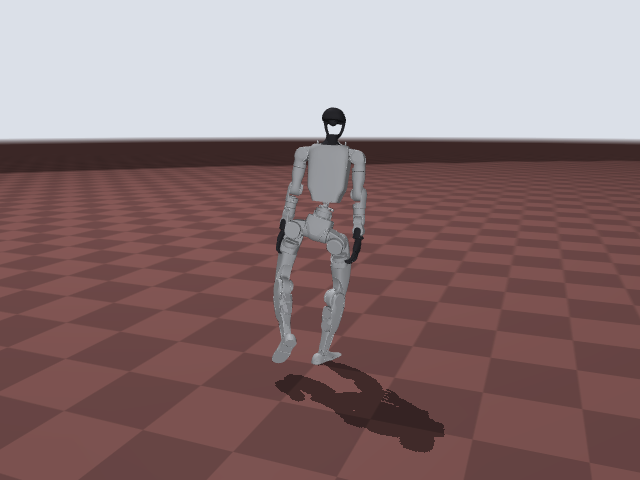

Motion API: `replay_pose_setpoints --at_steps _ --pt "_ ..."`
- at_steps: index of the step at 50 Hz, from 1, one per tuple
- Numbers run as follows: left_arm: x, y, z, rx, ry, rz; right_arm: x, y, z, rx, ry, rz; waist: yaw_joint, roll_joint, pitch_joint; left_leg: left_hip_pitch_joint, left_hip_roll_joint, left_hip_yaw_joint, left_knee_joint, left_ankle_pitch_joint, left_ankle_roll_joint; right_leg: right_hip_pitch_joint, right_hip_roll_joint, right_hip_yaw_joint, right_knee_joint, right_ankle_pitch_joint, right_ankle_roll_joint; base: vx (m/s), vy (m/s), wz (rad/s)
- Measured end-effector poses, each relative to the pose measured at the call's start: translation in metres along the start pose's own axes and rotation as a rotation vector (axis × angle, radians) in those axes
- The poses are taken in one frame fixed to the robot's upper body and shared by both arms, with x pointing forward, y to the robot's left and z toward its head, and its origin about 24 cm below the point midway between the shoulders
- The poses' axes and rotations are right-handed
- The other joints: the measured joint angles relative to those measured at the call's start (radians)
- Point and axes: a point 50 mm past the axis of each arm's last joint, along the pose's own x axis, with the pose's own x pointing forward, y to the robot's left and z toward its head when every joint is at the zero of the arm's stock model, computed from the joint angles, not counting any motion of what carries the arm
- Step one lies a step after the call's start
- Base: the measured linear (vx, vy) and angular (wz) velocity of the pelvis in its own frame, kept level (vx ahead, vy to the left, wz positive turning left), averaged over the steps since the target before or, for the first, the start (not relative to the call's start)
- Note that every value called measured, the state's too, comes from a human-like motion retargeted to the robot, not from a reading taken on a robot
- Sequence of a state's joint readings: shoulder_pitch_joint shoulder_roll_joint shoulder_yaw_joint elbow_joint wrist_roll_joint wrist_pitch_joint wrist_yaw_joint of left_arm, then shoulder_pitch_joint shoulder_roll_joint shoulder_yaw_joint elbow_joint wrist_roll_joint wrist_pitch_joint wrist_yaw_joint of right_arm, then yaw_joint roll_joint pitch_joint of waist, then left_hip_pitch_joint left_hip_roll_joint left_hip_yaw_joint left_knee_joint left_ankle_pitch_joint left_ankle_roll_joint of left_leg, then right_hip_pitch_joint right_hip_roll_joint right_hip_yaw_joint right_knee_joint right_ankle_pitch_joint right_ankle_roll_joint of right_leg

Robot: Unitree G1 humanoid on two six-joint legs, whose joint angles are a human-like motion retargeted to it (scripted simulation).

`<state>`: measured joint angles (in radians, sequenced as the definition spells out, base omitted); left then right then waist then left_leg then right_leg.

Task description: Walk run

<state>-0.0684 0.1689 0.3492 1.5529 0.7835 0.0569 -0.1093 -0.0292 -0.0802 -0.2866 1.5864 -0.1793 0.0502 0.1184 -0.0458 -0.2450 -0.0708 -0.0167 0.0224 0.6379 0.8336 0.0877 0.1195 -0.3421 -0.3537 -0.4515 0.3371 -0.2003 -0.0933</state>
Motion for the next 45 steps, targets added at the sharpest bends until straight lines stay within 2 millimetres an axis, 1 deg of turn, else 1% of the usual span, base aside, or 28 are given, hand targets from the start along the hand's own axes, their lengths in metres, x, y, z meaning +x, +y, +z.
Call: replay_pose_setpoints --at_steps 2,3,5,8,11,13,14,15,16,17,18,20,22,23,25,26,27,28,29,30,32,33,35,38,40,41,43,45 --pt "0.001 -0.008 -0.017 -0.023 0.058 -0.034 -0.003 -0.005 0.025 -0.048 -0.053 -0.034 0.030 0.018 0.014 -0.123 0.059 -0.015 0.082 -0.050 -0.023 0.083 0.048 -0.066 -0.070 -0.001 0.008 0.72 -0.17 0.11" --pt "0.001 -0.013 -0.026 -0.050 0.082 -0.045 -0.004 -0.007 0.038 -0.073 -0.083 -0.052 0.051 0.035 0.017 -0.186 0.073 -0.038 0.091 -0.068 -0.049 0.128 0.088 -0.109 -0.120 0.005 0.008 0.88 -0.21 -0.28" --pt "0.000 -0.024 -0.045 -0.134 0.132 -0.066 -0.009 -0.013 0.060 -0.116 -0.146 -0.081 0.097 0.056 0.018 -0.288 0.075 -0.053 0.043 -0.106 -0.086 0.193 0.158 -0.115 -0.192 0.007 0.013 0.74 -0.18 -0.53" --pt "-0.002 -0.042 -0.065 -0.337 0.186 -0.126 -0.018 -0.023 0.093 -0.164 -0.246 -0.104 0.178 0.091 0.027 -0.427 0.064 -0.095 -0.122 -0.156 -0.101 0.284 0.245 -0.117 -0.263 -0.007 0.031 0.81 -0.15 -0.68" --pt "-0.005 -0.058 -0.073 -0.545 0.218 -0.195 -0.029 -0.028 0.123 -0.195 -0.335 -0.128 0.235 0.125 0.049 -0.509 0.024 -0.162 -0.380 -0.165 -0.105 0.377 0.320 -0.095 -0.303 -0.038 0.053 0.66 -0.07 -0.48" --pt "-0.006 -0.064 -0.075 -0.639 0.234 -0.216 -0.035 -0.028 0.137 -0.204 -0.384 -0.136 0.261 0.131 0.057 -0.560 -0.013 -0.229 -0.524 -0.179 -0.111 0.432 0.340 -0.100 -0.321 -0.058 0.079 0.73 -0.05 -0.30" --pt "-0.006 -0.065 -0.076 -0.658 0.243 -0.220 -0.036 -0.027 0.142 -0.204 -0.401 -0.134 0.271 0.127 0.056 -0.586 -0.030 -0.251 -0.579 -0.190 -0.118 0.451 0.340 -0.096 -0.323 -0.064 0.093 1.02 -0.02 -0.24" --pt "-0.006 -0.067 -0.078 -0.669 0.253 -0.223 -0.038 -0.026 0.145 -0.202 -0.416 -0.131 0.280 0.121 0.054 -0.610 -0.044 -0.265 -0.628 -0.201 -0.125 0.467 0.337 -0.089 -0.322 -0.067 0.109 1.06 -0.01 -0.19" --pt "-0.007 -0.066 -0.079 -0.655 0.262 -0.223 -0.037 -0.022 0.146 -0.196 -0.423 -0.120 0.284 0.118 0.050 -0.618 -0.052 -0.243 -0.648 -0.206 -0.127 0.482 0.338 -0.078 -0.318 -0.064 0.128 0.94 -0.01 -0.13" --pt "-0.007 -0.065 -0.081 -0.637 0.271 -0.222 -0.037 -0.018 0.146 -0.190 -0.427 -0.107 0.285 0.115 0.044 -0.624 -0.060 -0.231 -0.654 -0.203 -0.115 0.497 0.339 -0.066 -0.313 -0.056 0.147 0.81 -0.02 -0.04" --pt "-0.007 -0.064 -0.082 -0.608 0.278 -0.218 -0.035 -0.014 0.144 -0.182 -0.425 -0.088 0.283 0.113 0.038 -0.626 -0.069 -0.238 -0.636 -0.184 -0.077 0.511 0.340 -0.052 -0.304 -0.041 0.168 1.01 -0.02 -0.01" --pt "-0.007 -0.059 -0.082 -0.532 0.285 -0.204 -0.030 -0.005 0.135 -0.156 -0.398 -0.041 0.288 0.116 0.021 -0.611 -0.062 -0.185 -0.576 -0.138 -0.018 0.541 0.346 -0.039 -0.285 0.014 0.208 1.20 0.02 -0.26" --pt "-0.006 -0.057 -0.080 -0.448 0.278 -0.198 -0.022 -0.001 0.116 -0.095 -0.340 -0.013 0.346 0.114 0.010 -0.604 -0.054 -0.307 -0.536 -0.096 -0.024 0.566 0.329 -0.002 -0.238 0.129 0.232 1.06 0.06 -1.11" --pt "-0.006 -0.056 -0.077 -0.418 0.268 -0.198 -0.018 0.003 0.105 -0.065 -0.311 -0.002 0.357 0.110 0.009 -0.595 -0.043 -0.308 -0.496 -0.113 -0.009 0.569 0.317 0.020 -0.200 0.213 0.222 1.20 0.07 -0.87" --pt "-0.004 -0.052 -0.069 -0.366 0.243 -0.197 -0.011 0.011 0.083 -0.010 -0.259 0.020 0.333 0.132 -0.006 -0.546 -0.009 -0.342 -0.445 -0.189 -0.008 0.543 0.307 0.012 -0.080 0.407 0.157 1.26 0.07 -0.27" --pt "-0.004 -0.048 -0.065 -0.339 0.227 -0.194 -0.009 0.013 0.074 0.008 -0.232 0.033 0.322 0.162 -0.009 -0.506 0.012 -0.360 -0.449 -0.215 -0.010 0.522 0.308 -0.006 0.016 0.480 0.126 1.03 0.07 -0.14" --pt "-0.003 -0.043 -0.061 -0.311 0.208 -0.190 -0.007 0.013 0.065 0.021 -0.207 0.043 0.310 0.191 -0.010 -0.464 0.043 -0.355 -0.454 -0.237 -0.012 0.498 0.306 -0.028 0.114 0.530 0.091 0.91 0.09 -0.27" --pt "-0.002 -0.036 -0.054 -0.281 0.184 -0.180 -0.006 0.012 0.059 0.026 -0.184 0.050 0.299 0.221 -0.007 -0.421 0.093 -0.303 -0.460 -0.254 -0.016 0.468 0.298 -0.056 0.218 0.534 0.046 0.94 0.11 -0.35" --pt "-0.001 -0.029 -0.047 -0.257 0.157 -0.162 -0.005 0.011 0.054 0.015 -0.165 0.051 0.285 0.246 -0.003 -0.386 0.117 -0.292 -0.467 -0.271 -0.022 0.422 0.285 -0.063 0.319 0.493 0.023 0.94 0.11 -0.45" --pt "-0.001 -0.022 -0.039 -0.236 0.130 -0.140 -0.004 0.010 0.049 -0.003 -0.149 0.050 0.268 0.268 0.002 -0.354 0.128 -0.302 -0.474 -0.288 -0.029 0.368 0.269 -0.060 0.418 0.428 0.010 0.83 0.08 -0.38" --pt "-0.001 -0.001 -0.020 -0.202 0.077 -0.071 -0.003 0.008 0.041 -0.050 -0.133 0.032 0.208 0.272 0.015 -0.295 0.086 -0.348 -0.529 -0.296 -0.043 0.222 0.218 -0.037 0.564 0.326 0.017 0.77 0.05 0.05" --pt "-0.002 0.011 -0.010 -0.181 0.050 -0.031 -0.002 0.008 0.037 -0.060 -0.126 0.021 0.172 0.265 0.019 -0.260 0.071 -0.319 -0.567 -0.293 -0.044 0.152 0.192 -0.038 0.606 0.281 0.020 0.78 0.01 0.54" --pt "-0.007 0.037 0.013 -0.128 -0.013 0.043 -0.001 0.008 0.027 -0.046 -0.101 0.003 0.119 0.249 0.022 -0.194 0.037 -0.252 -0.637 -0.294 -0.038 0.045 0.150 -0.059 0.604 0.214 0.026 0.70 -0.02 0.75" --pt "-0.019 0.071 0.048 -0.044 -0.128 0.133 0.002 0.011 0.002 0.023 -0.036 0.015 0.064 0.228 0.018 -0.118 -0.024 -0.294 -0.701 -0.311 -0.048 -0.073 0.121 -0.104 0.432 0.139 0.021 0.67 -0.07 0.81" --pt "-0.030 0.092 0.073 -0.002 -0.215 0.190 0.002 0.016 -0.014 0.071 0.013 0.046 0.031 0.204 0.020 -0.059 -0.061 -0.306 -0.738 -0.330 -0.057 -0.140 0.129 -0.103 0.252 0.115 0.019 0.95 -0.15 0.80" --pt "-0.037 0.102 0.083 0.011 -0.259 0.217 0.003 0.020 -0.020 0.090 0.039 0.064 0.010 0.193 0.023 -0.030 -0.077 -0.326 -0.750 -0.342 -0.061 -0.164 0.139 -0.099 0.152 0.112 0.027 0.75 -0.15 0.78" --pt "-0.050 0.121 0.101 0.030 -0.339 0.271 0.003 0.028 -0.033 0.120 0.091 0.100 -0.027 0.173 0.027 0.031 -0.106 -0.357 -0.771 -0.369 -0.067 -0.214 0.166 -0.090 -0.026 0.119 0.032 0.68 -0.17 0.65" --pt "-0.063 0.138 0.113 0.038 -0.404 0.323 0.002 0.035 -0.042 0.135 0.131 0.142 -0.060 0.152 0.022 0.085 -0.128 -0.374 -0.787 -0.395 -0.073 -0.284 0.199 0.015 -0.141 0.116 0.064 0.90 -0.26 0.53"
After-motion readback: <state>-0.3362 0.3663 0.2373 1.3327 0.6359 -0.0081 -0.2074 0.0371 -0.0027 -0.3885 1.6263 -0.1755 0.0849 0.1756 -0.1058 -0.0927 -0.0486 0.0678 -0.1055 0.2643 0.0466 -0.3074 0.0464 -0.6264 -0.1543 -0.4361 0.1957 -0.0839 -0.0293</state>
